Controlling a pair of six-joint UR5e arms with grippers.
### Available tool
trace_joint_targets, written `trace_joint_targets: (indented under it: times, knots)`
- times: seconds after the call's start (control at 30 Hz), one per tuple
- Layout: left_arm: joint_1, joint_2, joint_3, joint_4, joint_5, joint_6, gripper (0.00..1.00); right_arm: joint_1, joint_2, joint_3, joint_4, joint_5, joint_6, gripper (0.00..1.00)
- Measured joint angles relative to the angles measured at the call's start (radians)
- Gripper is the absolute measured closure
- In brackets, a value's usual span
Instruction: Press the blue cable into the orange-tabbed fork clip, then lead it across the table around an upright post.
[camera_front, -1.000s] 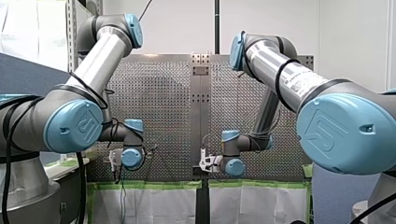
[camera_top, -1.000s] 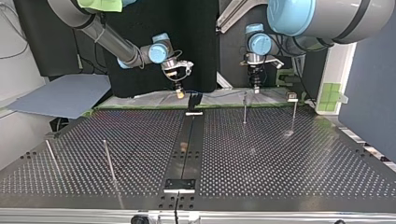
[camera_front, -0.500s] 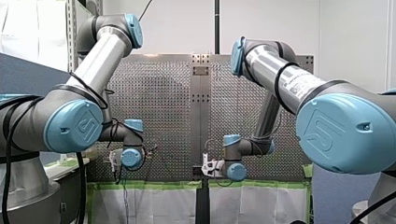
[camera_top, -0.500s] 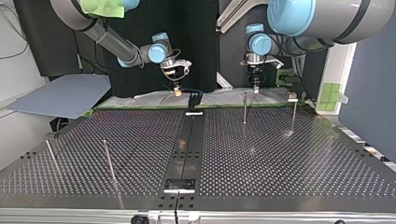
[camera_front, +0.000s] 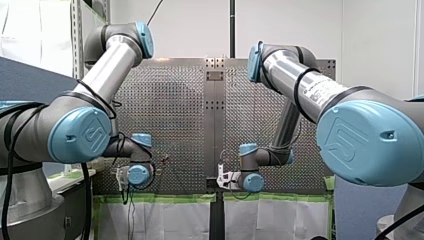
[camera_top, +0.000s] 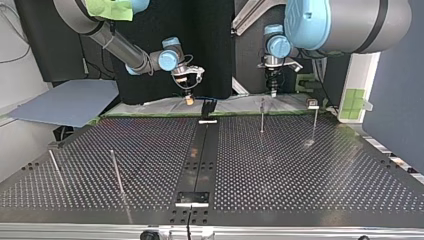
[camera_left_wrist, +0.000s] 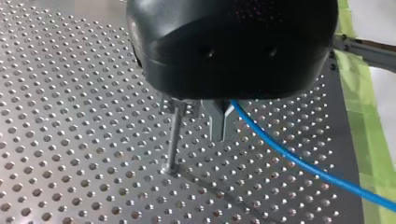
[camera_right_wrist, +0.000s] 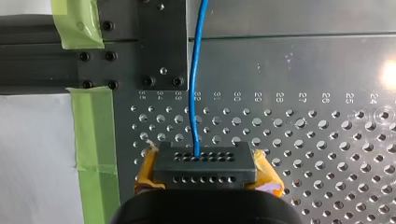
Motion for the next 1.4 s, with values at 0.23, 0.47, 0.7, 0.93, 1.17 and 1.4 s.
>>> trace_joint_targets:
  times: [0.23, 0.47, 0.7, 0.93, 1.17, 1.4]
  knots:
    - [0.013, 0.013, 0.000, 0.007, 0.002, -0.018, 1.00, -0.001, 0.000, -0.007, 0.003, 0.000, 0.000, 1.00]
    - [0.021, 0.037, 0.000, 0.014, 0.011, -0.023, 1.00, 0.001, 0.000, -0.024, 0.016, 0.000, -0.003, 1.00]
    - [0.027, 0.040, 0.002, 0.004, 0.039, -0.024, 1.00, -0.002, 0.000, -0.037, 0.031, 0.001, -0.004, 1.00]
    - [0.031, 0.039, 0.031, -0.041, 0.066, -0.025, 1.00, -0.013, 0.000, -0.043, 0.042, 0.001, -0.005, 1.00]
    - [0.038, 0.039, 0.053, -0.057, 0.074, -0.028, 1.00, -0.028, 0.000, -0.053, 0.045, 0.001, -0.005, 1.00]
    - [0.046, 0.038, 0.077, -0.075, 0.089, -0.043, 1.00, -0.037, 0.000, -0.075, 0.067, 0.001, -0.005, 1.00]
